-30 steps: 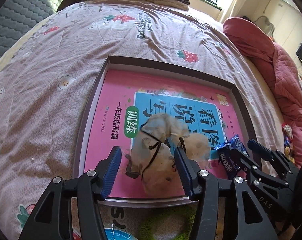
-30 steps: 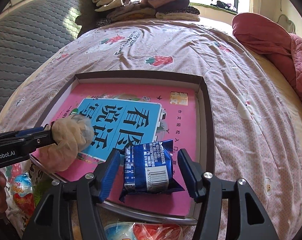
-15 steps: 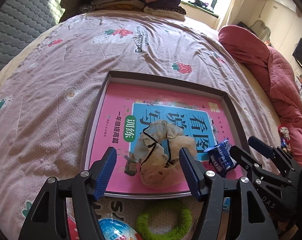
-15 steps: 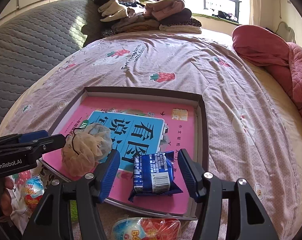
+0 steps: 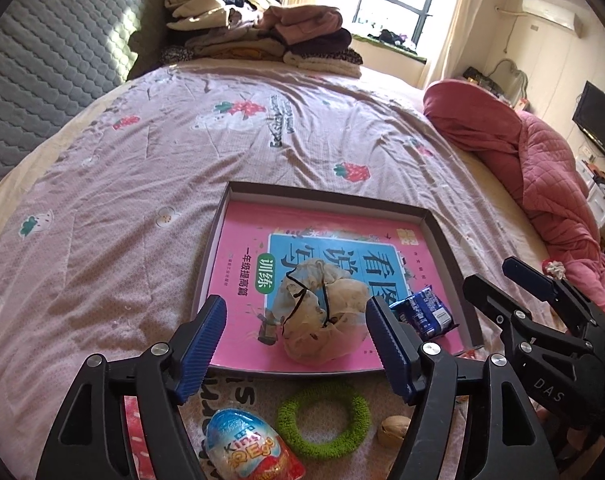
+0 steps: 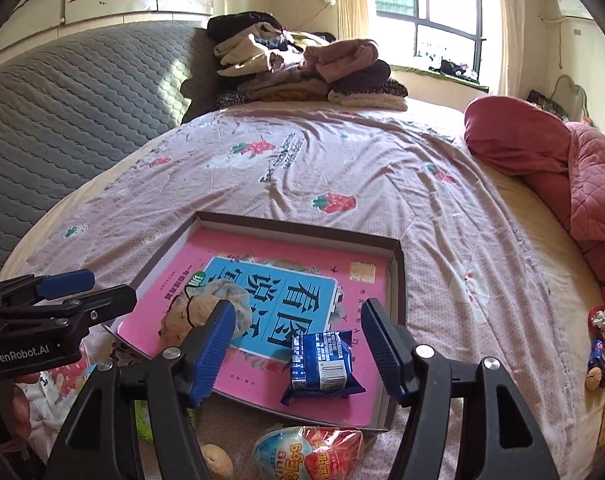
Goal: Organize objects
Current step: 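Withdraw both open tools back from the pink tray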
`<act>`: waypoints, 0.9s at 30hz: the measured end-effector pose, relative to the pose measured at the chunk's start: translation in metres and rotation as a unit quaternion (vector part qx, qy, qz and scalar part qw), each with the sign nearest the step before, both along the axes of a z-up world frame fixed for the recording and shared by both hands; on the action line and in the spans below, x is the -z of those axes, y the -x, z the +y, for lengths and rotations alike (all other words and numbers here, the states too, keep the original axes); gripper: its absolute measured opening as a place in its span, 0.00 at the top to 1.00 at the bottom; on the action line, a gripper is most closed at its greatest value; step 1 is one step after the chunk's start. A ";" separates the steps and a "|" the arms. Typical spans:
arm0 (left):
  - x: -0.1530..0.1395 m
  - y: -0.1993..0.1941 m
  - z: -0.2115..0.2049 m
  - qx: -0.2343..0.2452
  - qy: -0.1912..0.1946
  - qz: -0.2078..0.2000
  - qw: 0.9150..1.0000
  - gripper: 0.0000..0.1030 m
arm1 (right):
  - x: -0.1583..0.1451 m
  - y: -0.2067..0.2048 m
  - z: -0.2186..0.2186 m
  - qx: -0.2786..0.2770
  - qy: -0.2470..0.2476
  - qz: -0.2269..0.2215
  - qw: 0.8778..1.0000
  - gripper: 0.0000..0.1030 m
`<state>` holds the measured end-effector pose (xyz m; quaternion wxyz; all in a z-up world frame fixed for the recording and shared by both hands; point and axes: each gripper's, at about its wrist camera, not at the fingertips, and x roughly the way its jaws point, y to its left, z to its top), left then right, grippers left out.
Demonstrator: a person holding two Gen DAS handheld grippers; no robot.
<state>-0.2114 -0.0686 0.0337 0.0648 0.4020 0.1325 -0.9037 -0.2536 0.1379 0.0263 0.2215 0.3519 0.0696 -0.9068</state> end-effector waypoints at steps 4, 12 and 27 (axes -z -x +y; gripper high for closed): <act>-0.007 -0.012 -0.001 -0.008 0.000 0.016 1.000 0.28 | -0.009 -0.008 0.005 0.013 0.004 0.017 1.000 0.34; -0.019 -0.038 0.004 -0.011 0.015 0.029 0.999 0.28 | -0.025 -0.031 0.003 -0.003 0.002 0.043 0.999 0.34; -0.031 -0.082 0.006 -0.014 0.019 0.040 0.999 0.28 | -0.046 -0.078 -0.008 -0.028 -0.007 0.075 0.997 0.34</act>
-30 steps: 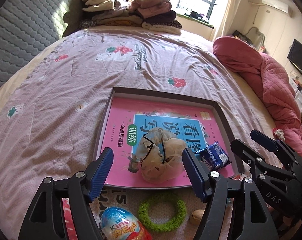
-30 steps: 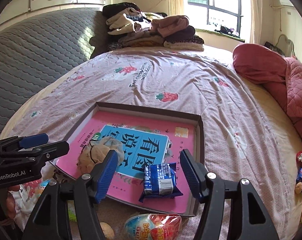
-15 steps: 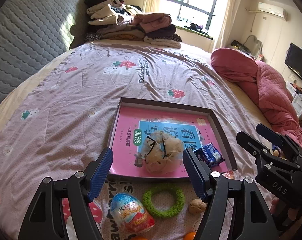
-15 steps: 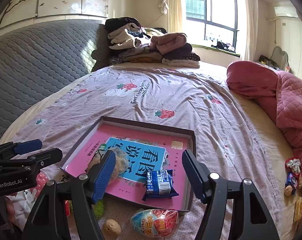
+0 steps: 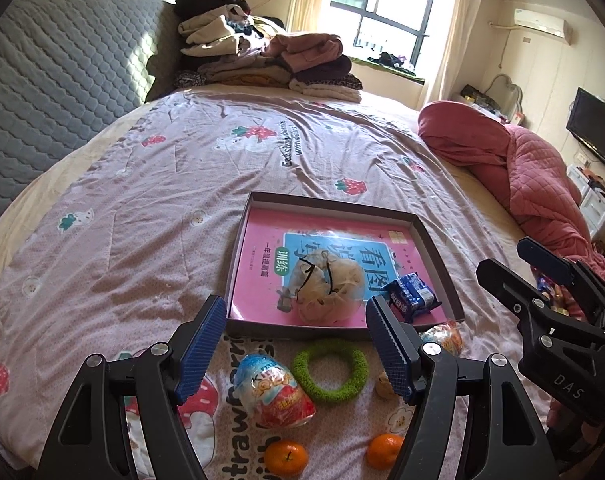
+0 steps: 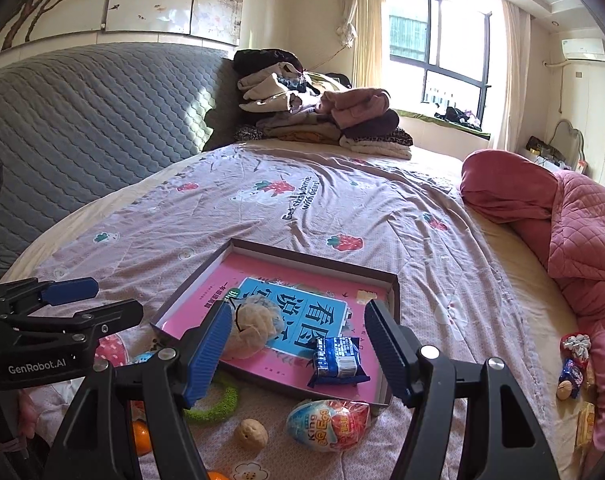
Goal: Organize objects
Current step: 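Withdraw both open tools back from the pink tray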
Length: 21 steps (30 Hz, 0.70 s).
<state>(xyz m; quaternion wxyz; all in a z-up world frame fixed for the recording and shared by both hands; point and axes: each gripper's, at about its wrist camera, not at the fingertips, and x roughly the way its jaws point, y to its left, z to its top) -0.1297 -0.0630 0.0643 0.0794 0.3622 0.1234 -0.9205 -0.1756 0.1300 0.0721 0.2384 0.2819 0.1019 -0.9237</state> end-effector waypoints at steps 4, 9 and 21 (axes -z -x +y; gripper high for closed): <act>-0.003 -0.008 0.001 0.001 -0.002 0.006 1.000 0.28 | -0.003 -0.012 0.000 -0.004 -0.005 0.008 1.000 0.34; -0.002 -0.016 0.002 0.000 -0.002 0.003 1.000 0.28 | -0.004 -0.023 0.002 -0.010 -0.009 0.011 1.000 0.34; -0.009 -0.034 0.014 0.005 0.007 0.013 1.000 0.28 | -0.005 -0.058 0.000 -0.027 -0.018 0.026 0.999 0.34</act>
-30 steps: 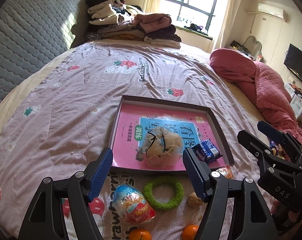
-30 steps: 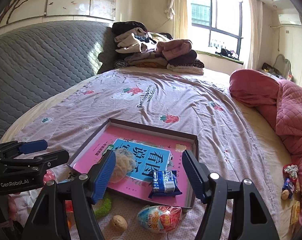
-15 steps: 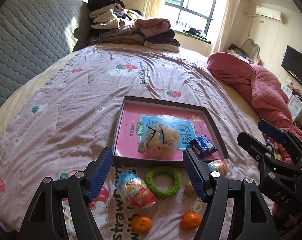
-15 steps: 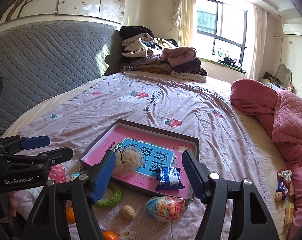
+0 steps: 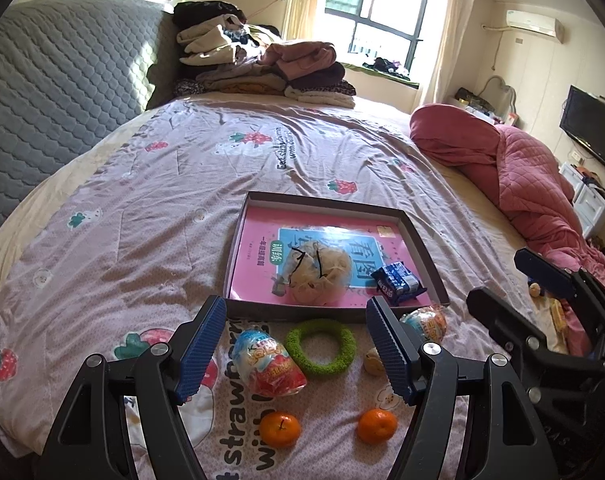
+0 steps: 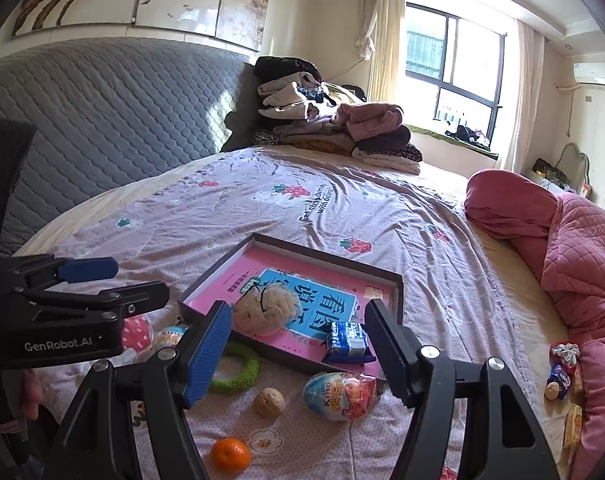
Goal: Organize objects
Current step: 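Withdraw both open tools back from the pink tray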
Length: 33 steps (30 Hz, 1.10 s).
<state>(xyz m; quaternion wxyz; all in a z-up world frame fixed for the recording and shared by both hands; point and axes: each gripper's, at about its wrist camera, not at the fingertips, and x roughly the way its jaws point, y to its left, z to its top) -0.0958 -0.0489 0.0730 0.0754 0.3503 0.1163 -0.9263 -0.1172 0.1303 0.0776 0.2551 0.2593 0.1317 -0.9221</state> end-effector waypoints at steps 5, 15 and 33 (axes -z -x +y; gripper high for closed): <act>0.001 -0.010 0.000 -0.003 0.004 -0.001 1.000 0.28 | -0.003 -0.014 -0.003 -0.006 0.005 -0.002 1.000 0.34; 0.006 -0.033 -0.002 0.000 0.008 -0.002 1.000 0.28 | -0.005 -0.033 0.001 -0.001 0.008 -0.003 1.000 0.34; 0.017 -0.055 0.010 0.027 0.022 -0.002 0.999 0.28 | 0.027 -0.060 0.008 0.020 0.006 -0.038 0.999 0.34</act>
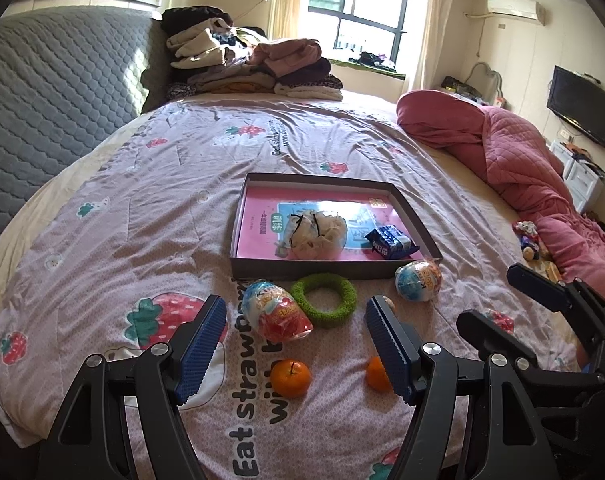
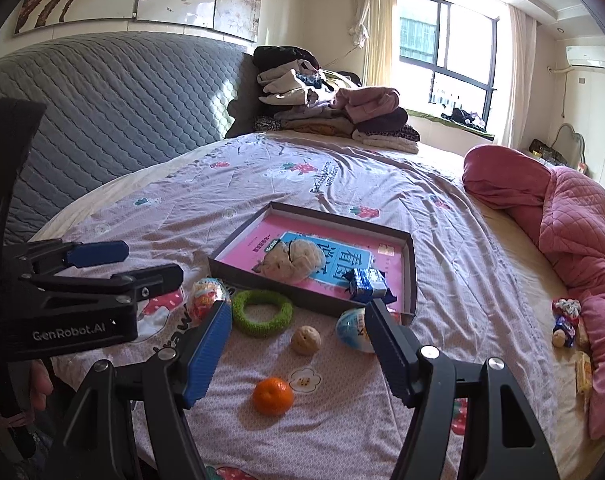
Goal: Organize objects
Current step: 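Withdraw both open tools back from the pink tray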
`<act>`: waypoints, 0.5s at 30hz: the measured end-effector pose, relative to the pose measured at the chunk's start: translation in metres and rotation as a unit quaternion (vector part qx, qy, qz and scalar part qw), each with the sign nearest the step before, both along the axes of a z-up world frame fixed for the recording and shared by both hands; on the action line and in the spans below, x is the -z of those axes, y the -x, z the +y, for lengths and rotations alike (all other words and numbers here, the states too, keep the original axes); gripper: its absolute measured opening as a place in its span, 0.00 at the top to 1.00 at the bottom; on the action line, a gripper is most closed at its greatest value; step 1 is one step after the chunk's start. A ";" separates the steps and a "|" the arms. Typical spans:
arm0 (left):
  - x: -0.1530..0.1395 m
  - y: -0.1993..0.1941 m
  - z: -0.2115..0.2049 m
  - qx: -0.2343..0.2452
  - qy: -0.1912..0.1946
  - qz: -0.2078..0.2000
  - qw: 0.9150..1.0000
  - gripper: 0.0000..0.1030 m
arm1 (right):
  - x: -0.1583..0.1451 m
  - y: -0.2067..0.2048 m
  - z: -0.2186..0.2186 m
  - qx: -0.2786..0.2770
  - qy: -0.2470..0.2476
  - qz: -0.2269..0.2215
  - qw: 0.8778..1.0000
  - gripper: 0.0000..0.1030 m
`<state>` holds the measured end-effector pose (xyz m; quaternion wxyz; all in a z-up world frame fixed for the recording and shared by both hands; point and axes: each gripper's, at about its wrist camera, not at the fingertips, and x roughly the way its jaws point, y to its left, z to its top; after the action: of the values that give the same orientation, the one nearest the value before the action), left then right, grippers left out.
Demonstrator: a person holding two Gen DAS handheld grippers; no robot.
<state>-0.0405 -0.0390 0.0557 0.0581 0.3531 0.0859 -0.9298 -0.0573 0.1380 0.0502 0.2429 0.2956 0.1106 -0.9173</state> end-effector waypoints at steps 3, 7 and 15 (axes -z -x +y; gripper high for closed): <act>0.003 -0.003 0.000 -0.002 0.001 0.000 1.000 0.28 | 0.005 0.000 0.001 0.003 -0.004 -0.005 1.000 0.34; 0.007 -0.005 0.001 0.001 0.005 -0.004 1.000 0.28 | 0.011 -0.002 0.003 0.005 -0.006 -0.012 1.000 0.33; 0.022 -0.006 0.003 0.003 0.001 -0.016 1.000 0.28 | 0.026 -0.003 0.014 0.014 -0.014 -0.026 0.999 0.34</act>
<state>-0.0345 -0.0365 0.0342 0.0565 0.3683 0.0830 -0.9243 -0.0545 0.1524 0.0242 0.2287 0.3241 0.1126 -0.9110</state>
